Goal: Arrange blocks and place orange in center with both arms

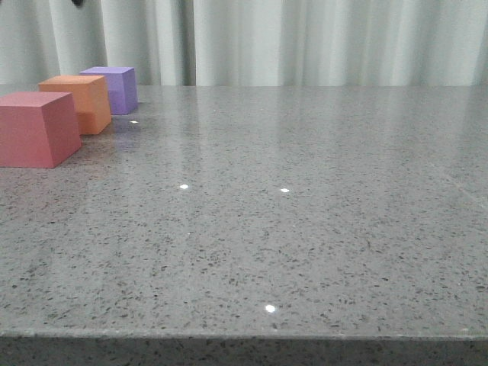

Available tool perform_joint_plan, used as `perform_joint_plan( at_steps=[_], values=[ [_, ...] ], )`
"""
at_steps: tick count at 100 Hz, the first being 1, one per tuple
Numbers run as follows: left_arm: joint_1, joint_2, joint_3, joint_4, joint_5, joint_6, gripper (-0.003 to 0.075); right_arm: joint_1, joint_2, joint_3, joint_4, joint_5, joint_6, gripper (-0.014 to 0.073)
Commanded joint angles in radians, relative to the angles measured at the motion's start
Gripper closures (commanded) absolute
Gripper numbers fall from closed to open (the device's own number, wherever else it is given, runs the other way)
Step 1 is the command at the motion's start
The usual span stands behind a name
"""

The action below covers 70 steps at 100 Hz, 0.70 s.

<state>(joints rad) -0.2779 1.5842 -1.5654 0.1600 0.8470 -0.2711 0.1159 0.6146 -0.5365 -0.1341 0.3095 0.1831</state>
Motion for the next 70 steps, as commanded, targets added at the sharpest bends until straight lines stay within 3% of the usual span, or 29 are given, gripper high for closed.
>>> perform_joint_plan(
  at_steps=[1,43,70],
  values=[
    [0.001,-0.118,0.014,0.016,-0.036,-0.003,0.008,-0.006,-0.002,-0.023,-0.01,-0.073,-0.009,0.066],
    [0.001,-0.585,0.477,0.032,-0.232,-0.003,0.008,-0.006,-0.002,-0.023,-0.01,-0.073,-0.009,0.066],
    [0.001,-0.902,0.763,0.032,-0.292,-0.003,0.008,-0.006,-0.002,-0.023,-0.01,-0.073,-0.009,0.066]
  ],
)
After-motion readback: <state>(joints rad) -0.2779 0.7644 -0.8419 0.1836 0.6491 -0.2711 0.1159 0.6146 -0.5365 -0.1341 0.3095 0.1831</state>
